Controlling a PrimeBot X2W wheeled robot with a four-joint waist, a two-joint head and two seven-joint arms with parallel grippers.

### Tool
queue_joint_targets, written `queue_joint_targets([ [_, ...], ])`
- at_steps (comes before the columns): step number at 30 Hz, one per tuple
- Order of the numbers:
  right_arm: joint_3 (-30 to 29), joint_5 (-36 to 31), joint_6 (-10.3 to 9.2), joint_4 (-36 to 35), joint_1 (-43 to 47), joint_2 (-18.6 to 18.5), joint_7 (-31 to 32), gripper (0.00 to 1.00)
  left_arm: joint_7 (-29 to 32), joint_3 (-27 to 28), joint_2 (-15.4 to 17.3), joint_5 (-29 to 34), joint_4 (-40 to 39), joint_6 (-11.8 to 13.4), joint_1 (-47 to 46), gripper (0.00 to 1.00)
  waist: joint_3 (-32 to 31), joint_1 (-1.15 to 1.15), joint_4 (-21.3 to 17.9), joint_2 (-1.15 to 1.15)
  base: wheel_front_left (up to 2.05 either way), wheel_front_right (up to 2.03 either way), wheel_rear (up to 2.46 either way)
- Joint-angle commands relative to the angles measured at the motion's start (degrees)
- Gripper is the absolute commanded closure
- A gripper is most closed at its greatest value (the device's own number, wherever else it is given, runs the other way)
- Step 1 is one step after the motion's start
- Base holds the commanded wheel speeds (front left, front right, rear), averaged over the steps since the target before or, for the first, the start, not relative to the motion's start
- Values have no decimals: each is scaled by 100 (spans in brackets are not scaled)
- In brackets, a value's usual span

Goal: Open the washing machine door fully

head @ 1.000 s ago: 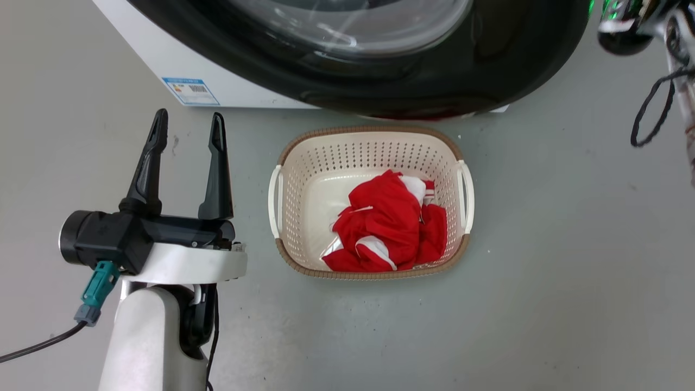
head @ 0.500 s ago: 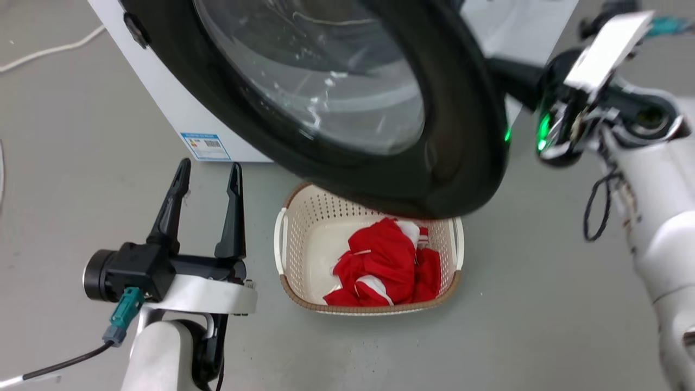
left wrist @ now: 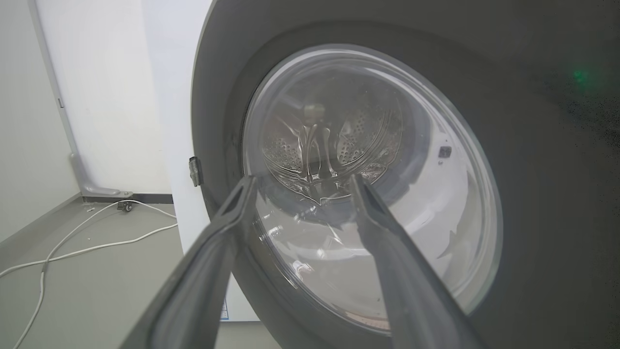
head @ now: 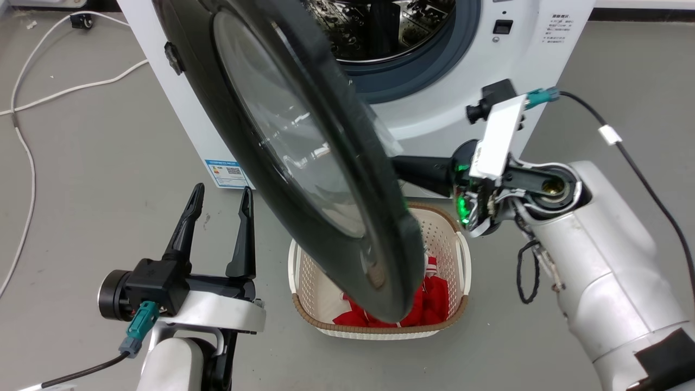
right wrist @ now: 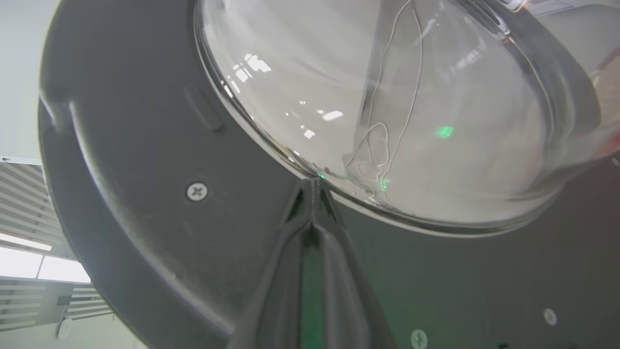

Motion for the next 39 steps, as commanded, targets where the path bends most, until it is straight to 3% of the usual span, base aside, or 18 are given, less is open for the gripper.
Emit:
queue_joint_targets([
  [1,74,-1,-1,-99,134,59,29,100,-14,-6,-3,-20,15,32,42,0,-17,0,20,0,0,0,0],
  [11,532,6,-1,-644,501,179,-292,100,-14,-35,-3,-69,50,81,119,0,-88,0,31,0,0,0,0],
  [22,-401,-145,-1,-839,1107,-86,-2501,100,-14,74,-3,-34,93,143,217,0,-210,0,-94,0,0,0,0],
  [29,-886,-107,-1,-1224,1931,-322,-3277,100,-14,213,-3,38,129,135,324,0,-329,0,-172,0,0,0,0],
  [31,-963,-190,-1,-1401,2210,-383,-3507,24,-14,263,-1,55,131,137,380,0,-365,0,-209,0,0,0,0],
  [32,-1012,-220,-1,-1486,2348,-403,-3641,0,-14,274,-3,59,137,135,394,0,-390,0,-223,0,0,0,0],
  [36,-1068,-607,-1,-1810,2854,-532,-4265,0,-14,289,-3,88,193,115,467,0,-478,0,-245,0,0,0,0],
  [39,-933,-1268,-1,-1971,3174,-647,-4884,0,-14,290,-2,78,216,127,476,0,-528,0,-255,0,0,0,0],
])
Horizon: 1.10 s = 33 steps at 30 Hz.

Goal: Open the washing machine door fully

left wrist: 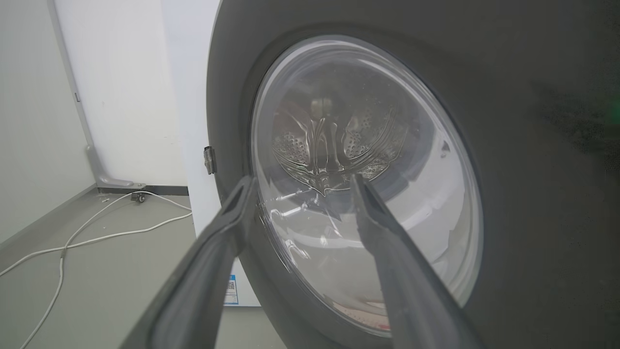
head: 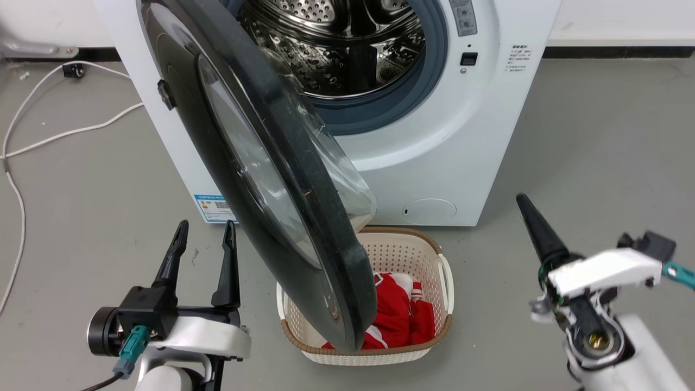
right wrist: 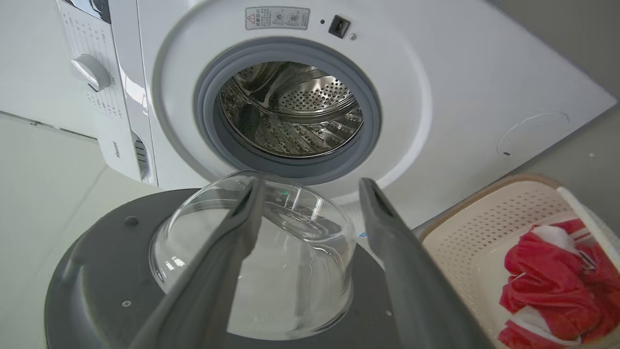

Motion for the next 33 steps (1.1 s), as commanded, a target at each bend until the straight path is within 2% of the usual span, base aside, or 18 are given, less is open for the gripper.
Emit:
queue_joint_targets([
  [1,24,-131,0,-26,122,-18,-150,0,-14,3,-2,13,9,13,42,0,-18,0,-9,0,0,0,0],
  [7,59,-1598,-1,32,466,-132,-1221,0,-14,17,-1,15,38,24,119,0,-123,0,-36,0,0,0,0],
  [12,-552,-3456,-1,-115,635,-78,-1446,0,-14,34,-2,42,44,21,172,0,-212,0,-44,0,0,0,0],
  [17,-1528,-5685,-1,-1112,1013,429,-1446,0,-14,25,-2,35,35,29,232,0,-271,0,-28,0,0,0,0],
  [22,-1723,-7322,-1,-2069,1442,734,-1447,0,-14,52,1,42,39,20,247,0,-280,0,-31,0,0,0,0],
  [27,-1697,-8138,-2,-2559,1857,830,-1278,0,-14,85,0,86,20,-3,207,0,-247,0,-36,0,0,0,0],
  [33,-1673,-7990,-2,-2482,2087,840,-1197,0,-14,137,-1,96,-9,0,168,0,-200,0,-68,0,0,0,0],
])
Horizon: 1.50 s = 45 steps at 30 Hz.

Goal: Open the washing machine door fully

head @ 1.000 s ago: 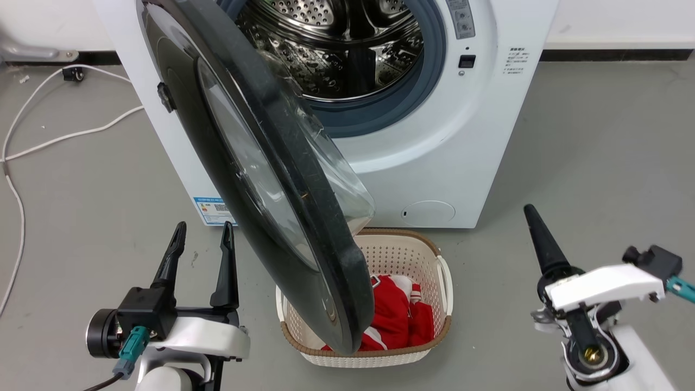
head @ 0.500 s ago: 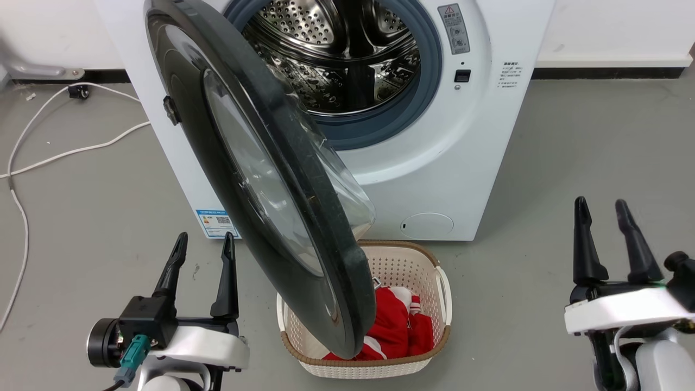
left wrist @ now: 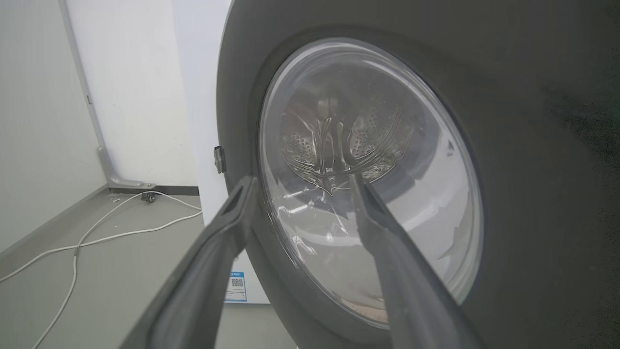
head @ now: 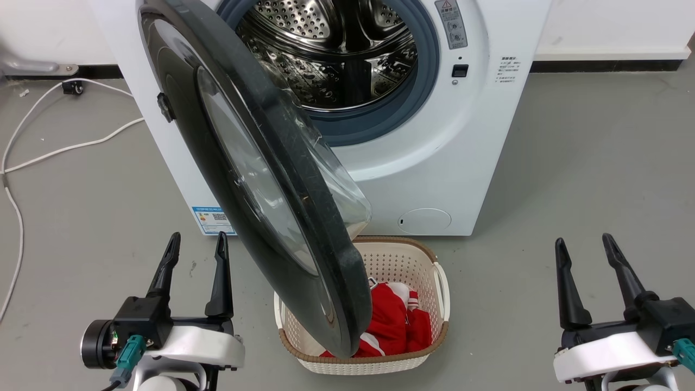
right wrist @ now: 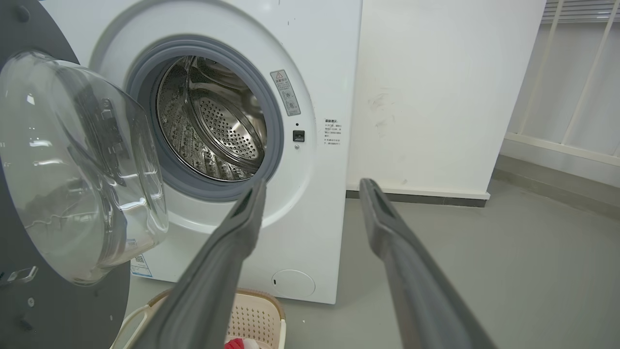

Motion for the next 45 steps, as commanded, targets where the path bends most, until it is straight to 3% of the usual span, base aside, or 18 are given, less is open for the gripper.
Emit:
queue_joint_targets([
  [1,13,49,-4,28,17,24,-12,0,-14,23,0,22,-22,-18,-12,0,2,0,-8,0,0,0,0],
  [15,83,120,-4,170,-197,25,-51,0,-14,44,0,77,13,-65,-30,0,44,0,-26,0,0,0,0],
  [16,80,136,-4,191,-193,26,-55,0,-14,54,0,62,46,-76,-20,100,40,0,-29,0,0,0,0],
  [27,70,204,-4,226,-203,25,-40,0,-14,82,0,-50,-336,-16,-147,100,53,0,-20,0,0,0,0],
  [45,0,184,-4,246,-142,24,22,0,-12,-66,-1,128,-3197,153,-807,100,-37,0,58,0,0,0,0],
])
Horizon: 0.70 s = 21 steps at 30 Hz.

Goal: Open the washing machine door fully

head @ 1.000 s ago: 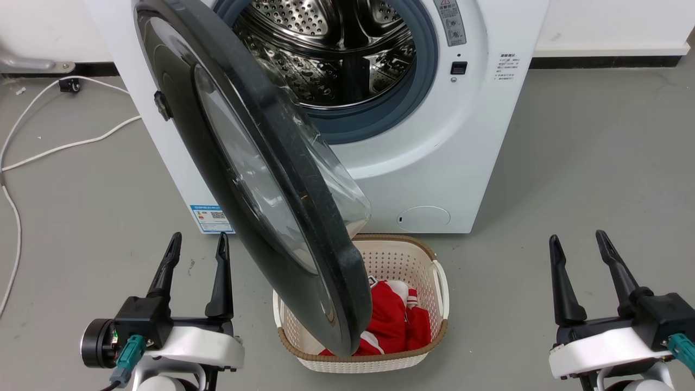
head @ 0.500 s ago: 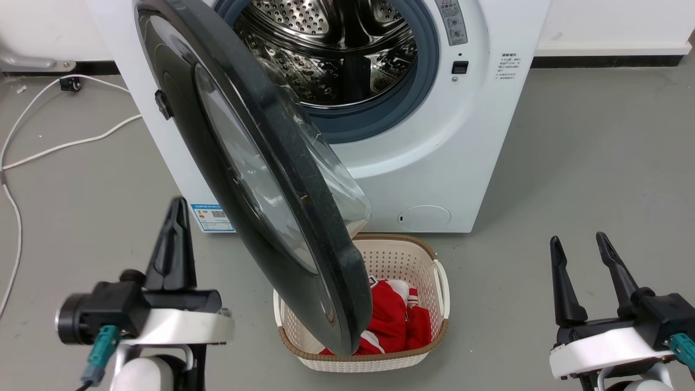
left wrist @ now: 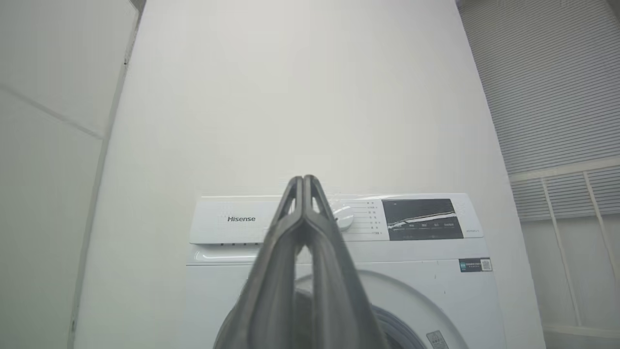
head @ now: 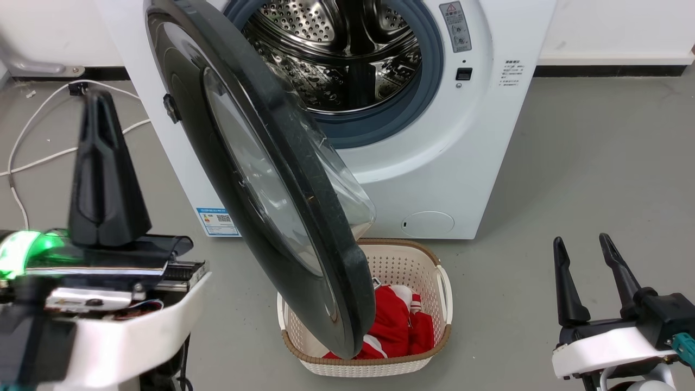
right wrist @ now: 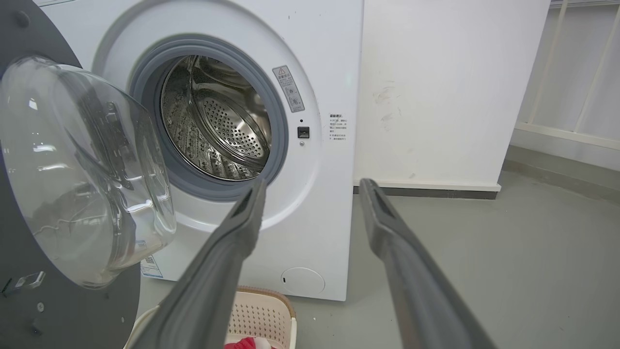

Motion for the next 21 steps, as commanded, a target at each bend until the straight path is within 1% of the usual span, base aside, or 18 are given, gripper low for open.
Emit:
queue_joint_targets([
  [1,-8,-26,-4,-10,-17,18,17,0,-8,-34,-1,20,-83,-24,-71,100,-6,0,2,0,0,0,0],
  [5,-17,-20,-4,-14,17,18,20,0,-6,-364,-2,42,-476,-141,-160,100,-36,0,-1,0,0,0,0],
  [8,-19,-5,-4,-8,52,18,28,0,-6,-903,-2,25,-463,-258,-154,100,-64,0,-8,0,0,0,0],
  [11,-10,13,-4,3,82,18,42,0,19,-1564,28,-40,-161,-349,47,100,-100,0,-26,0,0,0,0],
  [15,-21,50,-4,-5,117,18,57,0,311,-2424,125,-127,288,-410,287,100,-136,0,-40,0,0,0,0],
  [21,-75,95,-4,-18,170,18,78,0,875,-3240,347,-384,915,-431,804,100,-140,0,7,0,0,0,0],
])
